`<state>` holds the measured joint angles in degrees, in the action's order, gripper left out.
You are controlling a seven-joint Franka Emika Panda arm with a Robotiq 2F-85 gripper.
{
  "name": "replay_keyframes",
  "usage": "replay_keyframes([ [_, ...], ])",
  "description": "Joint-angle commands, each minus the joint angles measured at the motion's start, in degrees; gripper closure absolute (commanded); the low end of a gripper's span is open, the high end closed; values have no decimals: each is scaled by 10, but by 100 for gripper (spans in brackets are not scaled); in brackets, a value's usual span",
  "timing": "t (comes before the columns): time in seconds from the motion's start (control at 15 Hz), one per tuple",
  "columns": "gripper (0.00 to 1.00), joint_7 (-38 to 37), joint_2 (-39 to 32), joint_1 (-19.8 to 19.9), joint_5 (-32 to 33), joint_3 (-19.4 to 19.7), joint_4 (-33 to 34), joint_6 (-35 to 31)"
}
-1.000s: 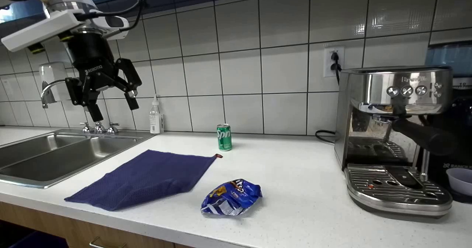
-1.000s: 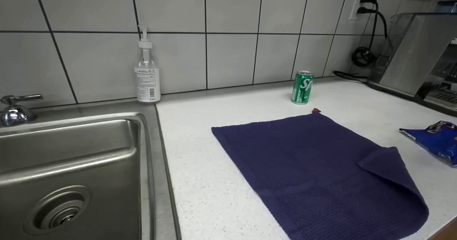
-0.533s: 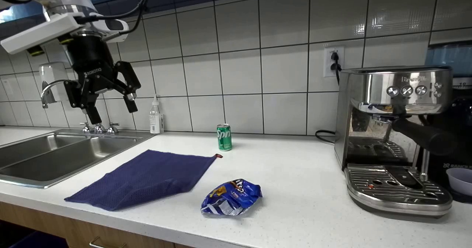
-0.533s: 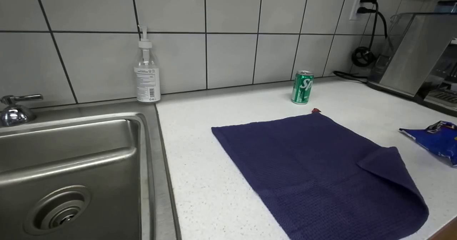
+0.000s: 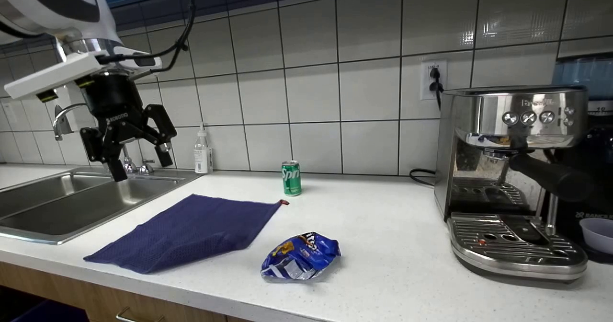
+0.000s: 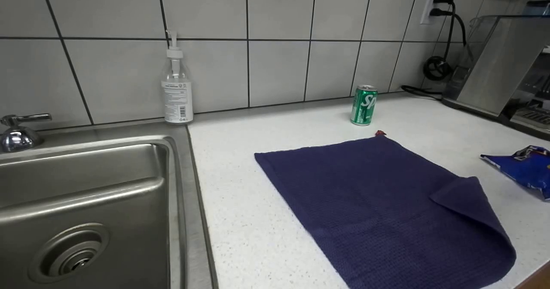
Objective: Fold the towel into a triangle twice.
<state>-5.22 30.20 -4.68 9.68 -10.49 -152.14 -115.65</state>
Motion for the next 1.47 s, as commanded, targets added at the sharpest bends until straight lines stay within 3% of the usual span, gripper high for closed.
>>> replay_keyframes([
  [0.0,0,-58,-61,-3,25,-30,10,-40],
  [0.47,0,-160,-168,4,100,-59,31,-85],
  [1.4,0,-256,-290,-12,180,-27,76,-75],
])
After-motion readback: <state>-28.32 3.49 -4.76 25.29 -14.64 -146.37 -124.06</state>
